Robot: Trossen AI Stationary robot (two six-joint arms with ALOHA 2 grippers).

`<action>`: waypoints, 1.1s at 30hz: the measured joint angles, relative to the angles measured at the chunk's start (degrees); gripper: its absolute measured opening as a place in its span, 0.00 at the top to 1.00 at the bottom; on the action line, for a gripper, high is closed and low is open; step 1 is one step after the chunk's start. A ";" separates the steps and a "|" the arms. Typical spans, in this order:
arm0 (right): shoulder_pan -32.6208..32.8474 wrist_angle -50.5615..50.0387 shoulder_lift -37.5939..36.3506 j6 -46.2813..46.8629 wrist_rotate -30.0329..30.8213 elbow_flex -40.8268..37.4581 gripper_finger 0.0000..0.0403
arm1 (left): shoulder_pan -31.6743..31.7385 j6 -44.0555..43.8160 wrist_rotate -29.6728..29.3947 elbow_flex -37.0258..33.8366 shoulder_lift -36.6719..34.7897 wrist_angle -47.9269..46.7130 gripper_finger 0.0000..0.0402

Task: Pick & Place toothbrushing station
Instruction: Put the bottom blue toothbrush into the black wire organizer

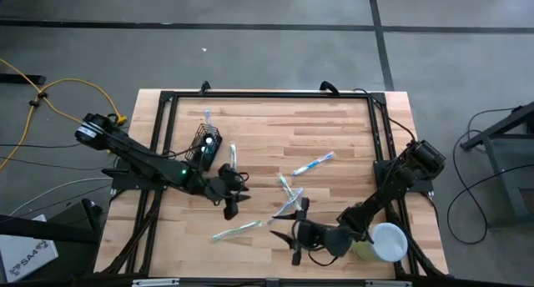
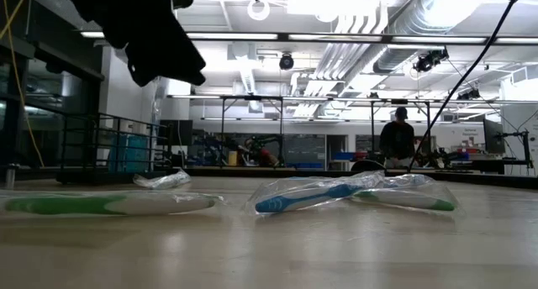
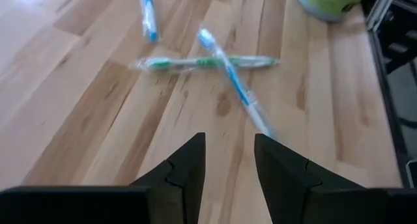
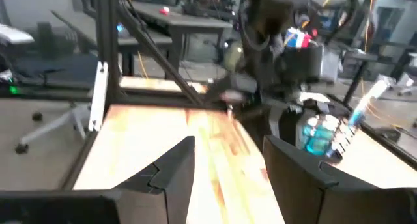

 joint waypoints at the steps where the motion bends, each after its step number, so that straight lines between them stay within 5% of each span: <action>1: -0.01 -1.18 0.00 1.04 0.18 0.00 0.57 | 0.01 -0.10 -0.17 0.00 0.00 0.51 0.68; 10: -1.56 -13.46 0.00 10.80 -0.89 0.00 0.57 | -1.48 -3.31 -1.67 -0.02 0.00 1.49 0.68; 17: -1.62 -22.06 0.00 19.62 -7.70 0.00 0.57 | -2.51 -3.92 -2.58 -0.03 0.66 2.55 0.68; 33: -3.05 -48.95 -0.02 34.43 -13.48 0.00 0.57 | -2.94 -3.72 -2.11 -0.07 9.21 15.21 0.68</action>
